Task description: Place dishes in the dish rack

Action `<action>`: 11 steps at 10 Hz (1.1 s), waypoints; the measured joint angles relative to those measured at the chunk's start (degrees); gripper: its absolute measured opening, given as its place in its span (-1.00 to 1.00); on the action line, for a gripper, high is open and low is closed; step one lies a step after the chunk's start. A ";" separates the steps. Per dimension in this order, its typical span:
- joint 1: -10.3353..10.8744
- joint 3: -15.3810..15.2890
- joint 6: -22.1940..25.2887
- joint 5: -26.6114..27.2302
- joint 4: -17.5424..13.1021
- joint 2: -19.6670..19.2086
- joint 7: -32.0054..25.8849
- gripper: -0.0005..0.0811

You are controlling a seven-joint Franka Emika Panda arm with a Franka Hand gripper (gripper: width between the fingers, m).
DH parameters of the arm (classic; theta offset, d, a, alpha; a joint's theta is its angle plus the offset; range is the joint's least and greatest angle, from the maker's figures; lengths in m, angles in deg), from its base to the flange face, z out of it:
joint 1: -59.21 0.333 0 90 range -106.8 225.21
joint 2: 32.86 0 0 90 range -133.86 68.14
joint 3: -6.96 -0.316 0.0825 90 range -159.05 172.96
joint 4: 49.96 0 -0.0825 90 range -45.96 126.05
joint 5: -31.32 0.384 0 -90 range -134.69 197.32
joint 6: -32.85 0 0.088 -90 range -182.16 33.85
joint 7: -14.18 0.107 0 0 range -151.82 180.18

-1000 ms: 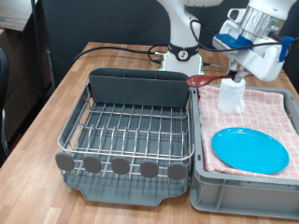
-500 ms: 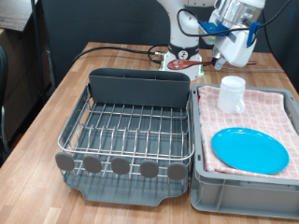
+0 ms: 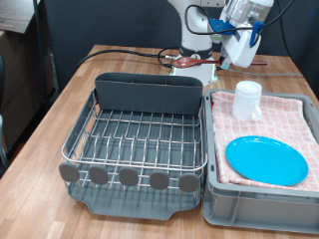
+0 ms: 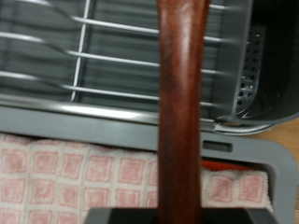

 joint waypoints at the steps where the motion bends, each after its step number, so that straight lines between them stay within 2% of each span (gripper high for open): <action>1: -0.01 0.56 0.56 0.16 1.18 1.56 0.35 -0.77; 3: 0.06 2.19 0.81 1.28 4.07 5.31 0.43 -0.77; 6: 0.88 7.07 0.76 6.76 8.15 10.04 -3.47 -0.77; 8: 2.11 11.78 0.08 11.33 9.77 11.56 -8.66 -0.77; 11: 3.88 17.47 -0.39 16.08 10.65 11.65 -16.06 -0.77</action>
